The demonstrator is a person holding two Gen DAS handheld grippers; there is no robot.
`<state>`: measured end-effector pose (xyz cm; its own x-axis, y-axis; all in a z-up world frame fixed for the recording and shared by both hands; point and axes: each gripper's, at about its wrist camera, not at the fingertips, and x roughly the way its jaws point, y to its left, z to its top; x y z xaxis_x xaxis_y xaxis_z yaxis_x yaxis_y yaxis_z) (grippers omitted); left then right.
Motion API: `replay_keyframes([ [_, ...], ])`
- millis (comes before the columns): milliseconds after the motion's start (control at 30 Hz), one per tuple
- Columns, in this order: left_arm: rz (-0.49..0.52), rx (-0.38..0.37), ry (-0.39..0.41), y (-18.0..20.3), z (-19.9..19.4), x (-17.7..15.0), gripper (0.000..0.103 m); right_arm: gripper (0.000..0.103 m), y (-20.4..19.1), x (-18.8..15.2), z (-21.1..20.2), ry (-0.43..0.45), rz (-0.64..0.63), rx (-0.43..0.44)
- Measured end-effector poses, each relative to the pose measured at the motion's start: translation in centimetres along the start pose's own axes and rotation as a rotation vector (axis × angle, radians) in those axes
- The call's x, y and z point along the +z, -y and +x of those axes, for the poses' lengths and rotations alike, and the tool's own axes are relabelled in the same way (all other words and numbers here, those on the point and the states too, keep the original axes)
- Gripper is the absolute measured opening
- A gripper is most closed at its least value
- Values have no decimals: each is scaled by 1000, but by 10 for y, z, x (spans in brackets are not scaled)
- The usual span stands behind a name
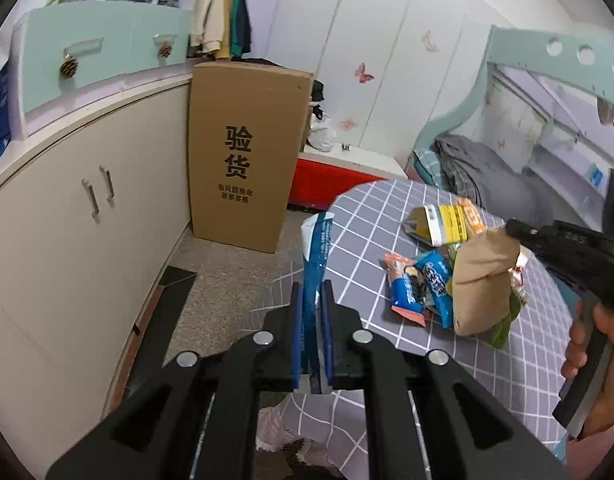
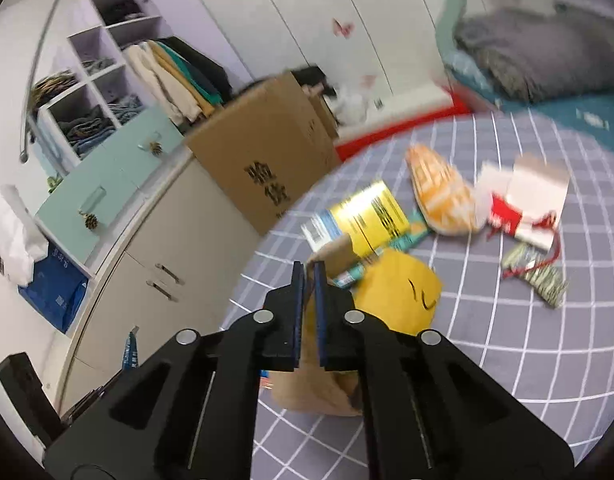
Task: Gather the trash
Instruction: 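Grasp the blue pen with the left tool while the right tool grasps the brown paper bag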
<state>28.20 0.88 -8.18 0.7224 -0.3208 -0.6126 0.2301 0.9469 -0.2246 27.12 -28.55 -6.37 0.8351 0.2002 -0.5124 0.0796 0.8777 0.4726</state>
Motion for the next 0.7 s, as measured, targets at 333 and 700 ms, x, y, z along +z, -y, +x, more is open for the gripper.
replay_keyframes([
  [333, -52, 8, 12, -23, -21, -8, 8, 45, -31, -15, -7, 45, -133, -168],
  [700, -74, 15, -18, -34, -12, -12, 9, 32, 41, -17, 36, -140, 166, -94],
])
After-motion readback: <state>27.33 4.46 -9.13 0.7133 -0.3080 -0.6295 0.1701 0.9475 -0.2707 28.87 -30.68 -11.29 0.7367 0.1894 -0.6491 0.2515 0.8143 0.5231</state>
